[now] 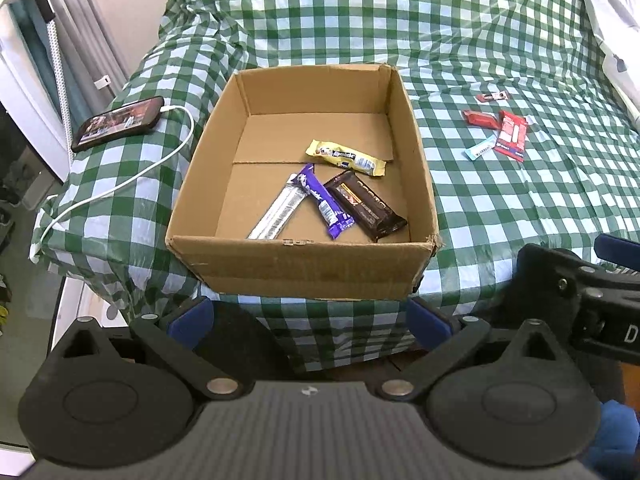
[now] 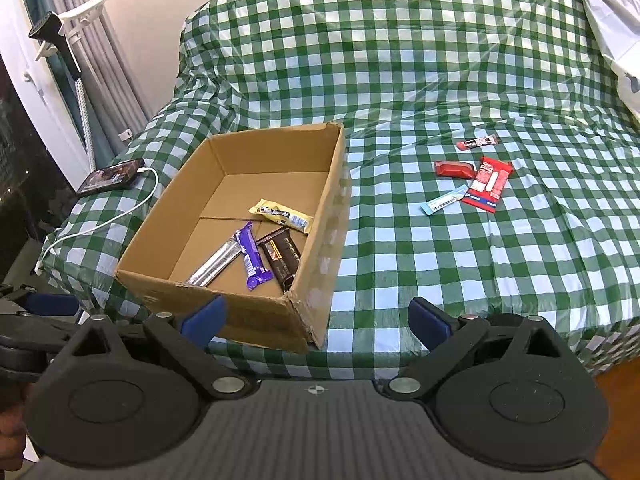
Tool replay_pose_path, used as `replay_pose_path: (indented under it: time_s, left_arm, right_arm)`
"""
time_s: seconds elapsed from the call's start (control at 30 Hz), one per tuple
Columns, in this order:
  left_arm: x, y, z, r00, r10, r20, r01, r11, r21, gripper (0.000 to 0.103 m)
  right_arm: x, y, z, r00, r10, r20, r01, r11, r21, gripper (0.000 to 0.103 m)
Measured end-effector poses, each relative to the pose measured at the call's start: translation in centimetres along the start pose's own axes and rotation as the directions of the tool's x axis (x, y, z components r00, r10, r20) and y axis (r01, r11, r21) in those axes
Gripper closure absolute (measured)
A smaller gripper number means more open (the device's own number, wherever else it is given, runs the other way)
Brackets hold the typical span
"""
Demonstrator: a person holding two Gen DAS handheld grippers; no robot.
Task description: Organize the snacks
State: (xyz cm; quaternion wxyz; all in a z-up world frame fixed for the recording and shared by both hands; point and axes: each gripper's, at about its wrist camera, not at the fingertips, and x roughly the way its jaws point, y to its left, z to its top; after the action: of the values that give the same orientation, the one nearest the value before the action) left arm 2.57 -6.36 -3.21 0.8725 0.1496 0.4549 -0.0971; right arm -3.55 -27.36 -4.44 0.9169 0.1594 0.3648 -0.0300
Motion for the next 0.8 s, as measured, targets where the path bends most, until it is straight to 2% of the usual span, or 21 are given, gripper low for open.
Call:
replay_pose_path:
  time_s: [0.8]
  left_arm:
    - [0.4,-0.6,-0.3,0.998,-0.013,-0.061,0.013,1.0,-0.01,0.0]
  right_arm:
    - [0.6,-1.2,-0.9,0.998,0.002,-0.07,0.002,0.998,0.057,0.004]
